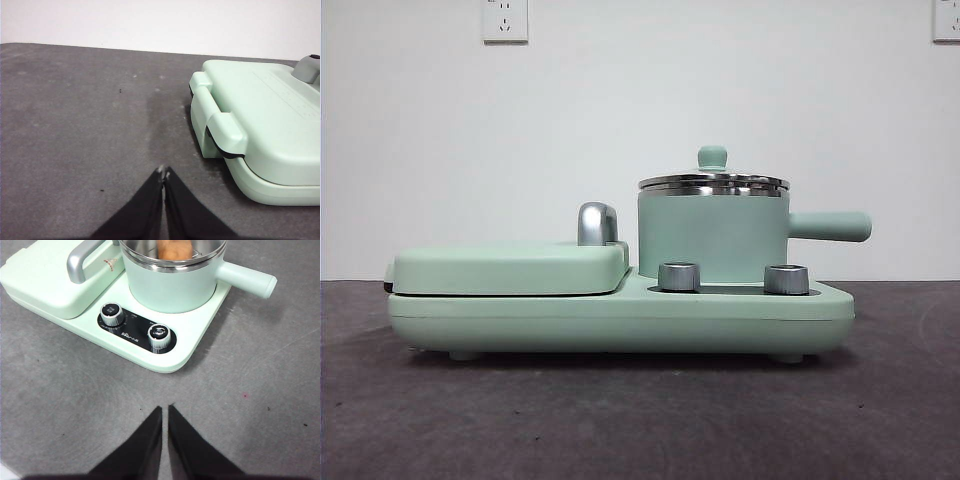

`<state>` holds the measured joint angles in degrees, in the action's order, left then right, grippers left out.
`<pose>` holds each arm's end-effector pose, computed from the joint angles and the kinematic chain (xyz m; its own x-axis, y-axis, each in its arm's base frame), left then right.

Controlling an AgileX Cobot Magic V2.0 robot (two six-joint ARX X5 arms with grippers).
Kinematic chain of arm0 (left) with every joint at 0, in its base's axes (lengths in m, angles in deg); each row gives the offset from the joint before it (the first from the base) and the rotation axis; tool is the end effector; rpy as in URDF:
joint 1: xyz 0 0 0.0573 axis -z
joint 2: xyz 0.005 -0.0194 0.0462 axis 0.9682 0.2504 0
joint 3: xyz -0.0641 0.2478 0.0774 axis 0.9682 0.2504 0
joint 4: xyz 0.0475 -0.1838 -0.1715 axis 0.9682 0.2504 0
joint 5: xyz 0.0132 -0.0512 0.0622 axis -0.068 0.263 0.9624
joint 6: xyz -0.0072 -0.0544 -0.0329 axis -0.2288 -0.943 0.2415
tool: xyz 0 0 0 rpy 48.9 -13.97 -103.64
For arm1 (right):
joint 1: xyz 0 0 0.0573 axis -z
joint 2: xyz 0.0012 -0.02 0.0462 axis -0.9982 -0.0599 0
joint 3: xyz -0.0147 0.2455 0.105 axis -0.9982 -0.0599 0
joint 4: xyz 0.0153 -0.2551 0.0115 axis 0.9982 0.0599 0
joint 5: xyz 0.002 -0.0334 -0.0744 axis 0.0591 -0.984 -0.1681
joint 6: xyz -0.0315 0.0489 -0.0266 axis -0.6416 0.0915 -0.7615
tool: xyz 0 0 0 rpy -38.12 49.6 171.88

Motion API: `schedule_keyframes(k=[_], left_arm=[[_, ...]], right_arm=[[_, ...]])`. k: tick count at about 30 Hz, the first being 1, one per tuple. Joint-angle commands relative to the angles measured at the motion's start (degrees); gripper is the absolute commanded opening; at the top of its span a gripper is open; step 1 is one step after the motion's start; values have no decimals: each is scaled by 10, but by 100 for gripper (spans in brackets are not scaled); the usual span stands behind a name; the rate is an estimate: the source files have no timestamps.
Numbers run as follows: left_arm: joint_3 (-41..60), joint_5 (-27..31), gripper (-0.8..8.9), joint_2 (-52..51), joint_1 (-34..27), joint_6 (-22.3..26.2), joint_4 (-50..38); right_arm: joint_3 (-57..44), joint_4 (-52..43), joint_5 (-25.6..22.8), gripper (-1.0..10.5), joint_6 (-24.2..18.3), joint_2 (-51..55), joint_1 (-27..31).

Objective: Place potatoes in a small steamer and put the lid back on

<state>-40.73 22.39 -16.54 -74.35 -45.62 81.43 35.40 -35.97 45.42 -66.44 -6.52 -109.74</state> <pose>0.1109 -0.0061 0.1554 0.9838 -0.1043 -0.1456 0.0930 0.9922 -0.0827 0.0883 0.0430 0.3050 0.7094 0.4173 -0.5680 -0.4659 0.8823 0.0664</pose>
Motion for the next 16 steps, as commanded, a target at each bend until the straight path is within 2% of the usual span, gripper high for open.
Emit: schedule_keyframes(k=[1, 2, 5, 10, 16], left_arm=[[7, -2, 6, -1, 0, 0, -9], [7, -2, 6, -1, 0, -1, -9], [7, -2, 6, -1, 0, -1, -9], [7, -2, 6, -1, 0, 0, -9], [7, -2, 6, -1, 0, -1, -9]], right_arm=[[5, -9, -6, 16, -26, 1, -1], [3, -13, -10, 16, -44, 7, 3], [-49, -106, -16, 16, -44, 50, 37], [-238, -294, -15, 16, -18, 159, 110], [-414, -407, -14, 16, -13, 248, 167]])
